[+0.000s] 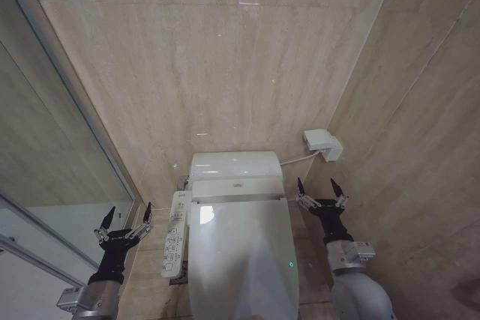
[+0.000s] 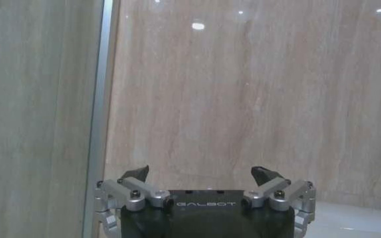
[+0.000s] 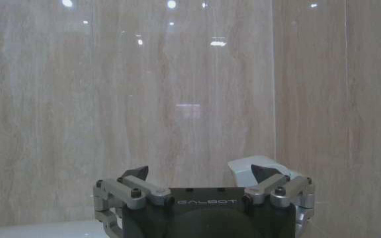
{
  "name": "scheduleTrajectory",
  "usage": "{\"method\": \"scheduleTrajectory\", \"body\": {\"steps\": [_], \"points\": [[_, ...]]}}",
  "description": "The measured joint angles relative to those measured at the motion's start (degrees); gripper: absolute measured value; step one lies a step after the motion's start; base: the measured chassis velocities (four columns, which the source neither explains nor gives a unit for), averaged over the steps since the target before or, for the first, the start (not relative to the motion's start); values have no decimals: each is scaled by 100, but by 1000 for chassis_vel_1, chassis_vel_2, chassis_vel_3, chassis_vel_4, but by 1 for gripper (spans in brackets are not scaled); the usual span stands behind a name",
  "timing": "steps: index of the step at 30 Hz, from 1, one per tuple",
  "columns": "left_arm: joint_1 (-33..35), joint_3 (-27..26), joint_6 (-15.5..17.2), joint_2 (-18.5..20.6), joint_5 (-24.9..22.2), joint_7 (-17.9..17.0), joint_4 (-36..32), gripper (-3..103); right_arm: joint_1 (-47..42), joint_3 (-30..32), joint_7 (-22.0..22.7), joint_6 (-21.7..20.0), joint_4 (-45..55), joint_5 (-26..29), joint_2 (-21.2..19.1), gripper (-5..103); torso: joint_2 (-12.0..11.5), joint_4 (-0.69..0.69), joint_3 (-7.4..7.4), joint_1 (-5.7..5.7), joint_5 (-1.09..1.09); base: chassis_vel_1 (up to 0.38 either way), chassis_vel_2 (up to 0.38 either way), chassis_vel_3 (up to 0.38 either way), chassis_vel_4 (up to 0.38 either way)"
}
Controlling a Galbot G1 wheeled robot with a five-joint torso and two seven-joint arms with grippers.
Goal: Open the toilet lid, clean the toilet bowl with a toilet brush, close the toilet lid, and flush.
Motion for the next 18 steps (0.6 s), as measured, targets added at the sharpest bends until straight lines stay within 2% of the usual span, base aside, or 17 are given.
{"method": "scheduleTrajectory", "body": {"steps": [12,18], "points": [[85,41,86,-37,153,-64,-147,100,0,0,0,0,0,0,0,100,0,0,0,0,0,0,0,0,0],[113,77,-130,-43,266,-7,-54,100,0,0,0,0,0,0,0,100,0,0,0,0,0,0,0,0,0]]}}
